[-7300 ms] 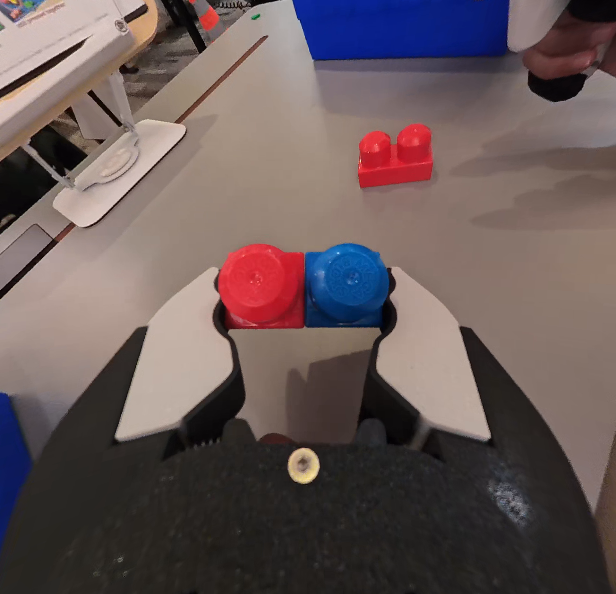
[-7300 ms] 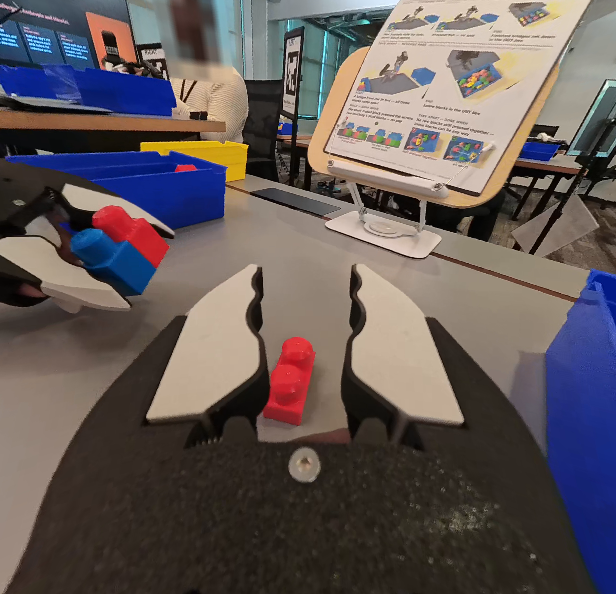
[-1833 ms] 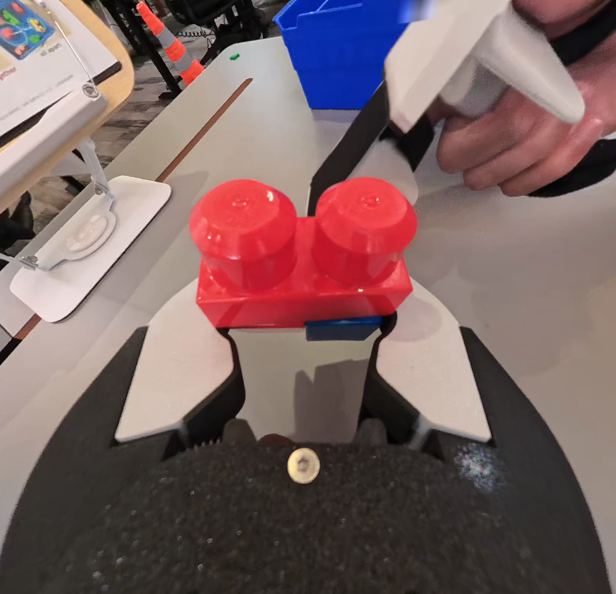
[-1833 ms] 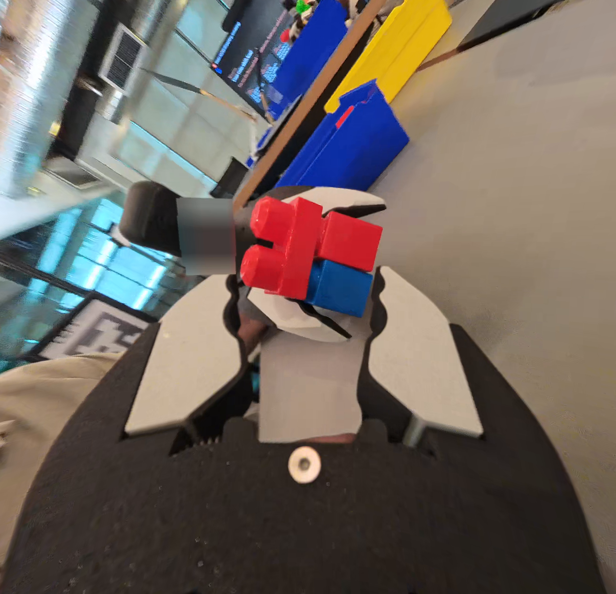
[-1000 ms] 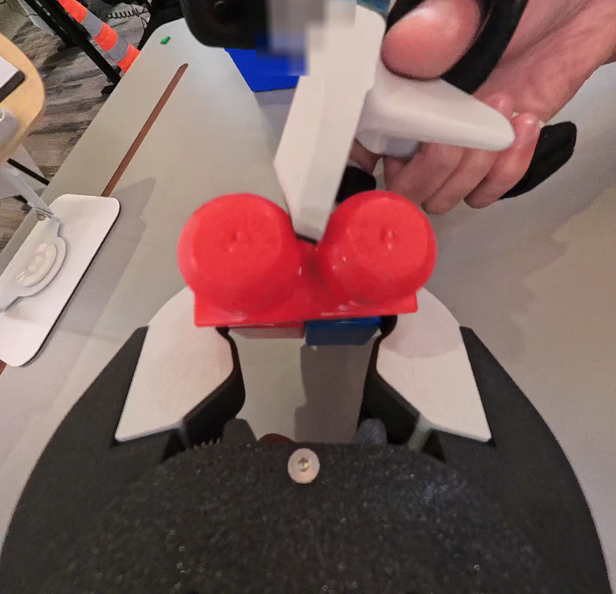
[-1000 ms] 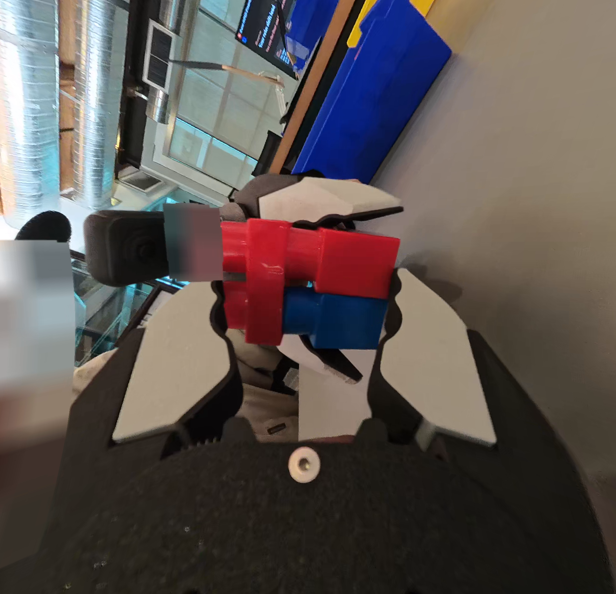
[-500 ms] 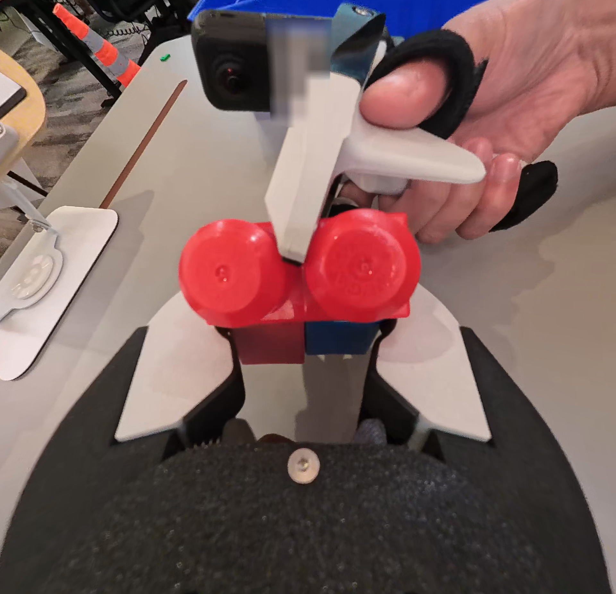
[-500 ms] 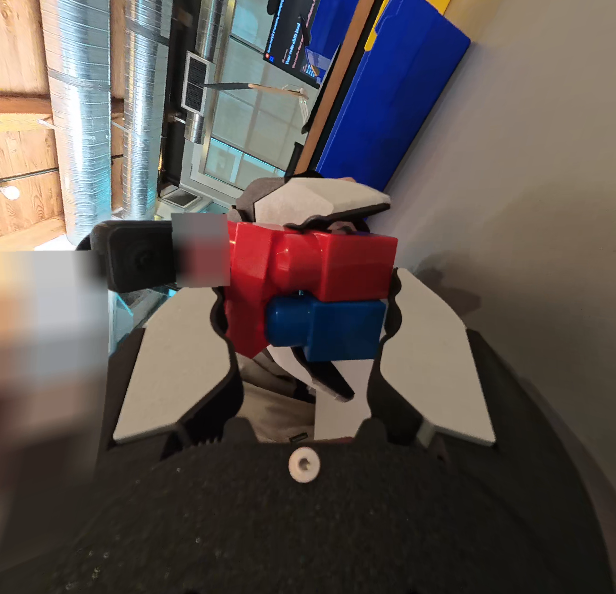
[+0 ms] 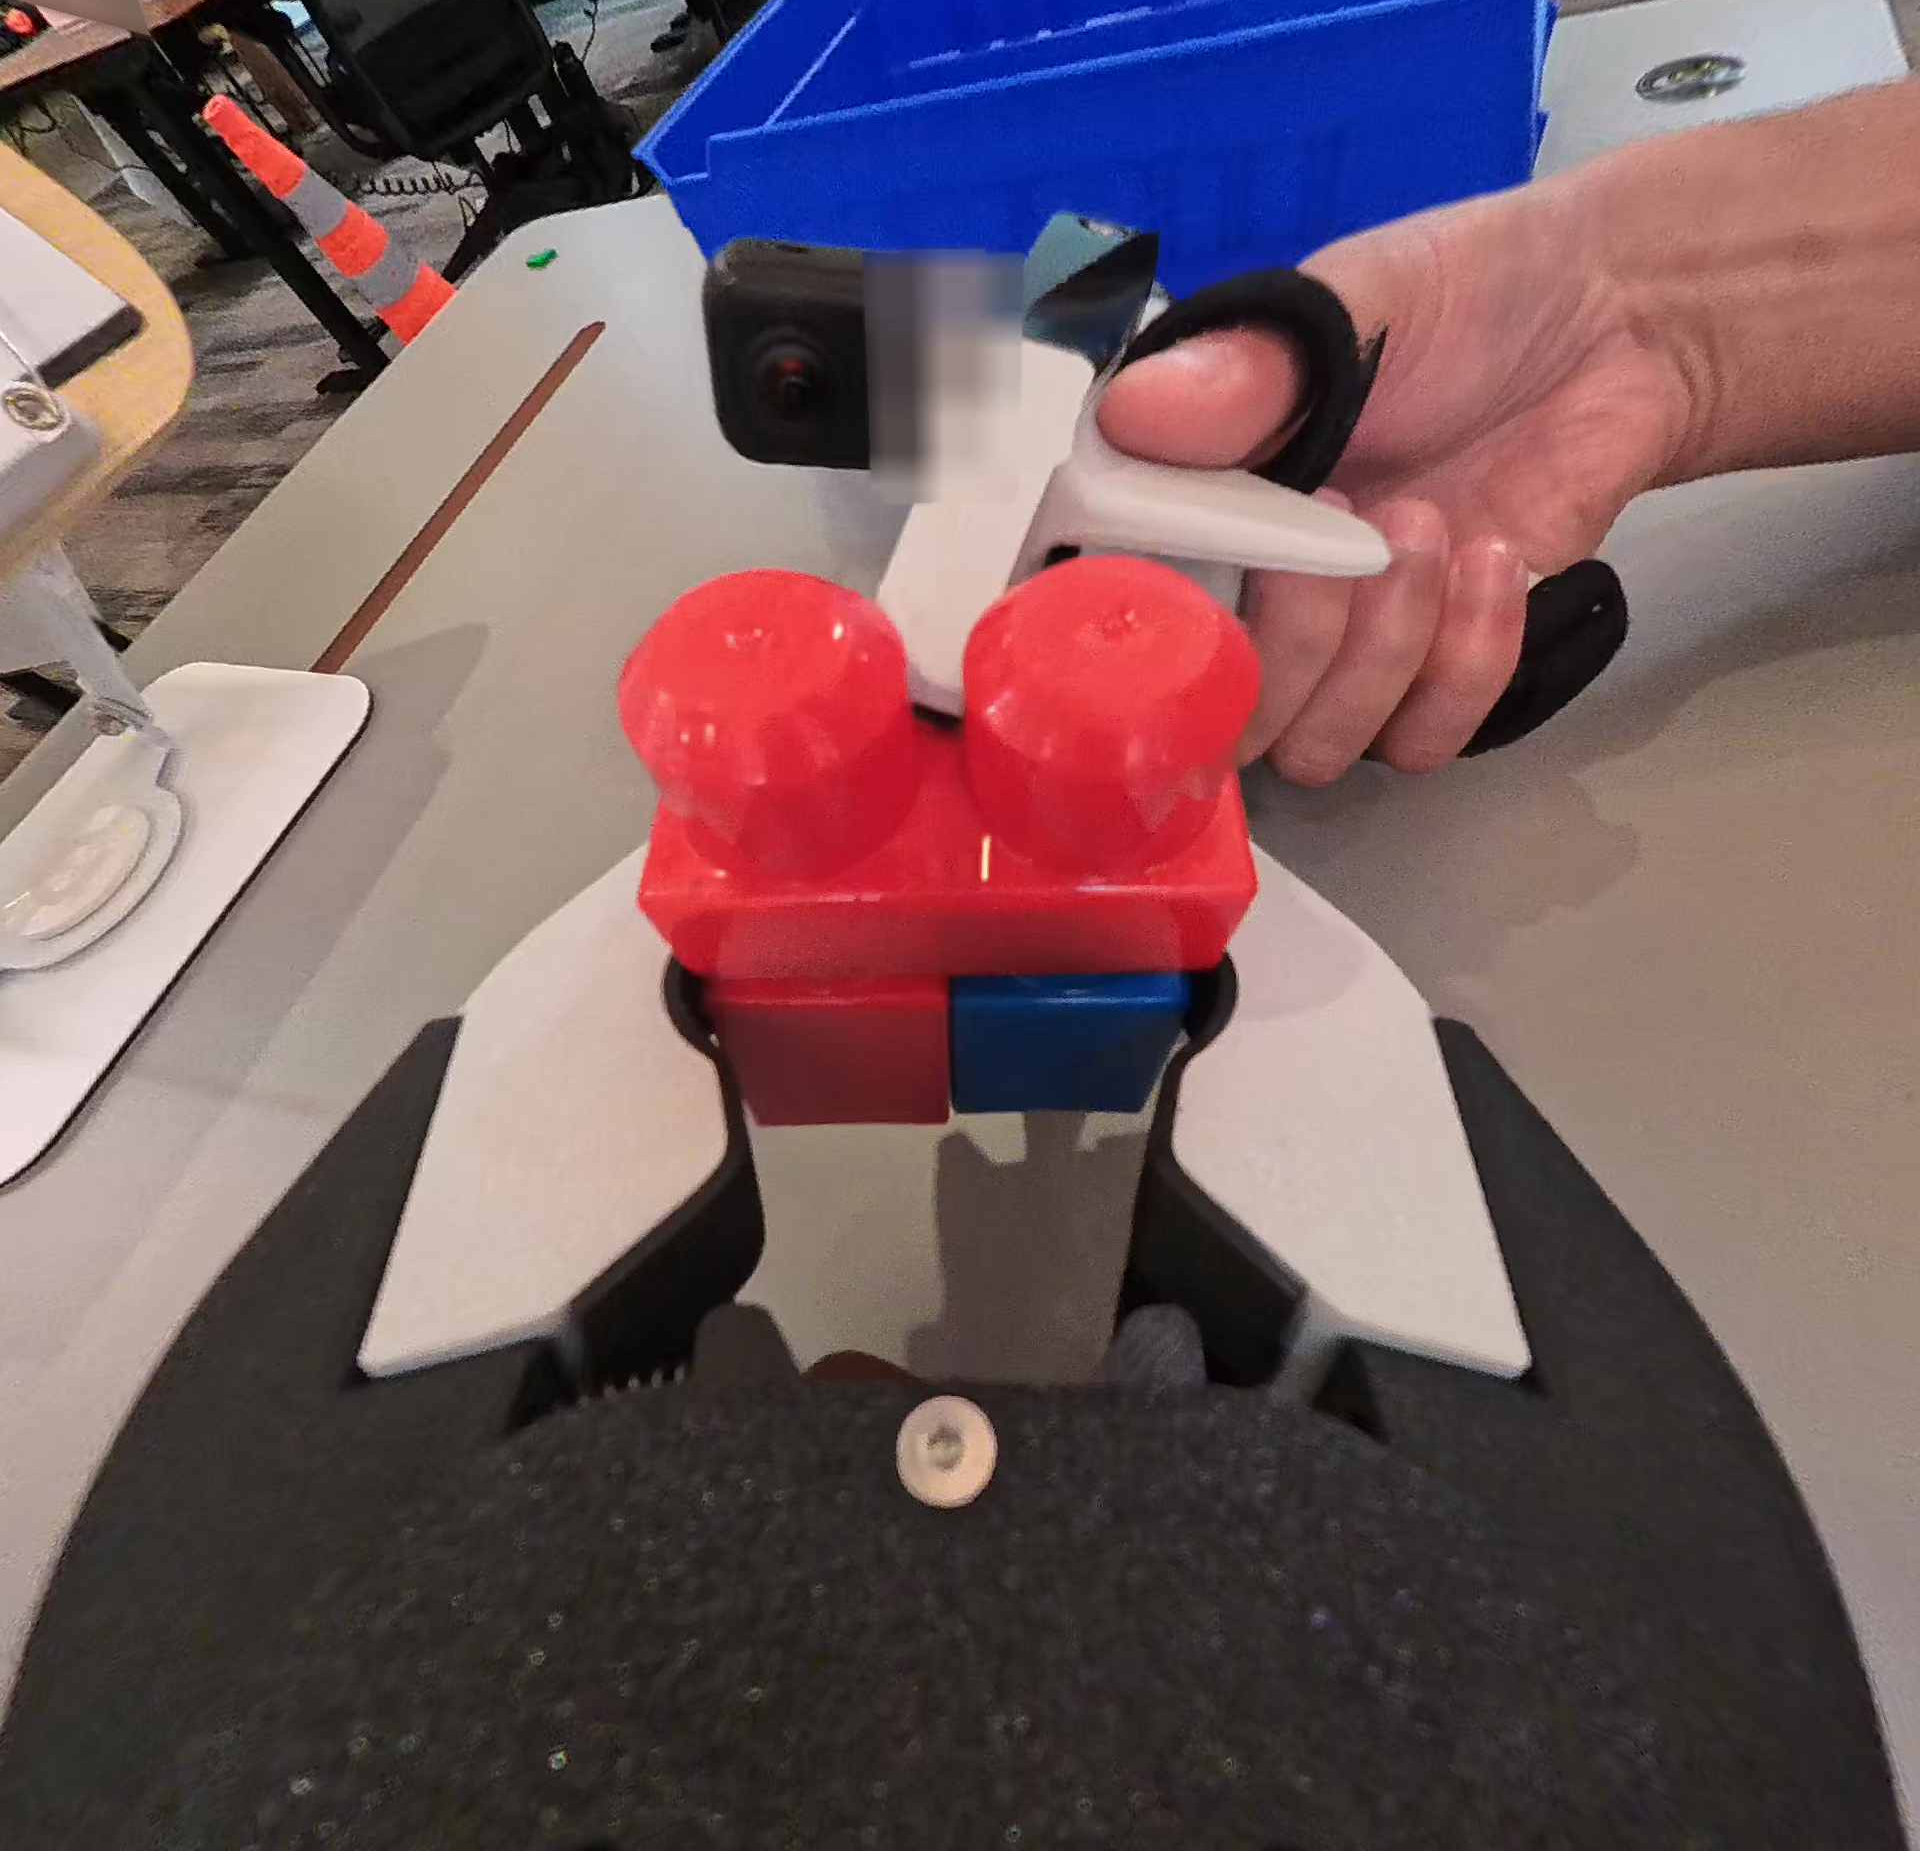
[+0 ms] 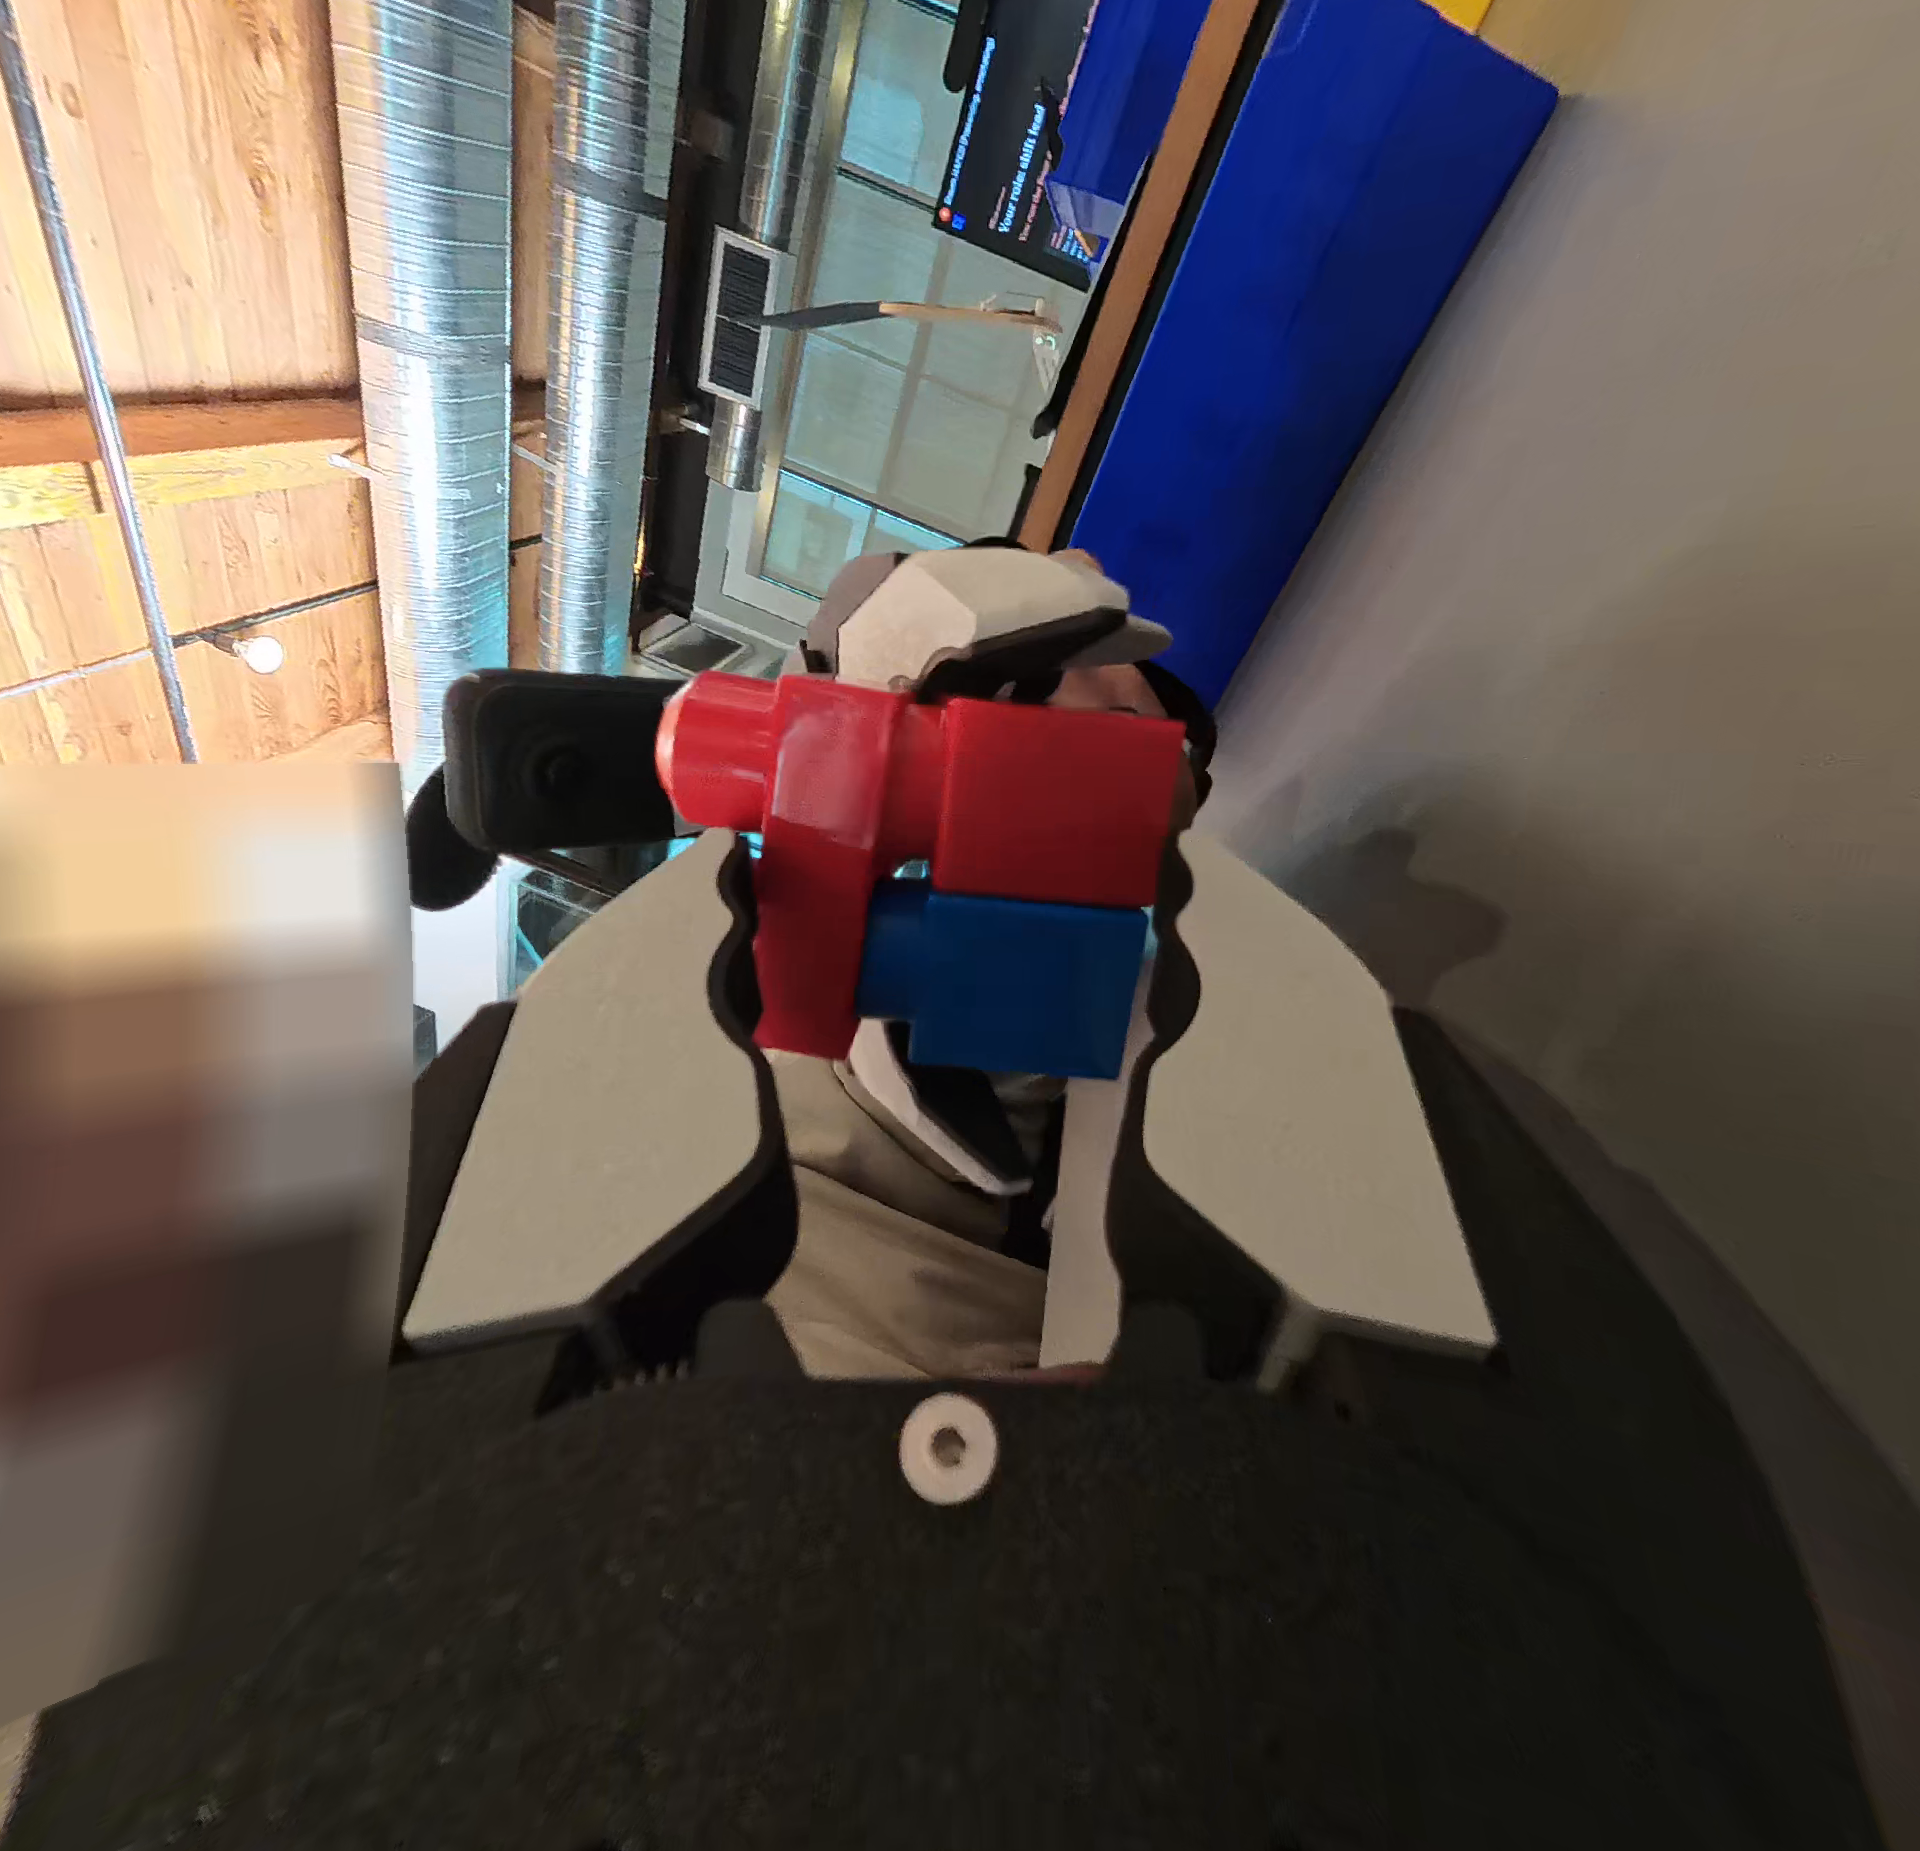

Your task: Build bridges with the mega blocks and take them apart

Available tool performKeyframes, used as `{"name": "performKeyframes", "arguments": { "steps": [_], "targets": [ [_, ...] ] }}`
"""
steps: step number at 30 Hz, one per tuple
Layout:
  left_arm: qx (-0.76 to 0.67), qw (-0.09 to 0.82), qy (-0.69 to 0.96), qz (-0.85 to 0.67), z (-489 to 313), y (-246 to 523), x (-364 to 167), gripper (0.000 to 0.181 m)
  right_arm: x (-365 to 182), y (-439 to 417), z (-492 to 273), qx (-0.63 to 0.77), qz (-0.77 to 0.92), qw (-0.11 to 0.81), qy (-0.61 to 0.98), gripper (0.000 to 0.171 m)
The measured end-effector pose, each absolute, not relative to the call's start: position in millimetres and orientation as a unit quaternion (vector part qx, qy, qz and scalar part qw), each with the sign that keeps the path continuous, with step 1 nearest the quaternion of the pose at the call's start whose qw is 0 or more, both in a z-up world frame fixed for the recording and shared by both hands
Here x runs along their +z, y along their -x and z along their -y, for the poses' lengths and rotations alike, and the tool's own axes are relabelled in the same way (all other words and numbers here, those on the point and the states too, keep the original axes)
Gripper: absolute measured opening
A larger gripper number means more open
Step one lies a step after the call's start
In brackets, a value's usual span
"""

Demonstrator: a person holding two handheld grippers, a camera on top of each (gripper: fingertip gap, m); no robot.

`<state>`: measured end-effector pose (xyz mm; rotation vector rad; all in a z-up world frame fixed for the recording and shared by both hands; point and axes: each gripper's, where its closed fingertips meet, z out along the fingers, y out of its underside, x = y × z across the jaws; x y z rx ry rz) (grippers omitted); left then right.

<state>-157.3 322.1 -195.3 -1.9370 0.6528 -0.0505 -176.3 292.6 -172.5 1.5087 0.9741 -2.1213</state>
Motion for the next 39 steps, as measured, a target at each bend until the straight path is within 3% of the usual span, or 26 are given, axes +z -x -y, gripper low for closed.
{"name": "performKeyframes", "arguments": {
  "steps": [8, 17, 23, 30, 32, 37, 39],
  "targets": [
    [-0.012, 0.521, 0.812, -0.265, -328, 162, -195, 0.089, -173, 179, -302, -0.758, -0.332, 0.168, -0.536, 0.063],
    [0.004, 0.53, 0.807, -0.26, -330, 168, -193, 0.089, -170, 183, -302, -0.762, -0.322, 0.151, -0.541, 0.064],
    [0.017, 0.536, 0.803, -0.258, -327, 172, -190, 0.089, -161, 176, -296, -0.768, -0.339, 0.157, -0.521, 0.089],
    [0.018, 0.53, 0.799, -0.283, -323, 163, -192, 0.089, -167, 169, -289, -0.737, -0.377, 0.16, -0.538, 0.093],
    [0.031, 0.53, 0.797, -0.287, -323, 163, -192, 0.089, -175, 170, -291, -0.716, -0.394, 0.144, -0.558, 0.109],
    [0.028, 0.543, 0.791, -0.282, -324, 163, -186, 0.089, -173, 160, -272, -0.707, -0.427, 0.181, -0.534, 0.111],
    [0.026, 0.544, 0.789, -0.285, -324, 161, -185, 0.089, -166, 161, -268, -0.723, -0.415, 0.195, -0.516, 0.103]
  ]
}}
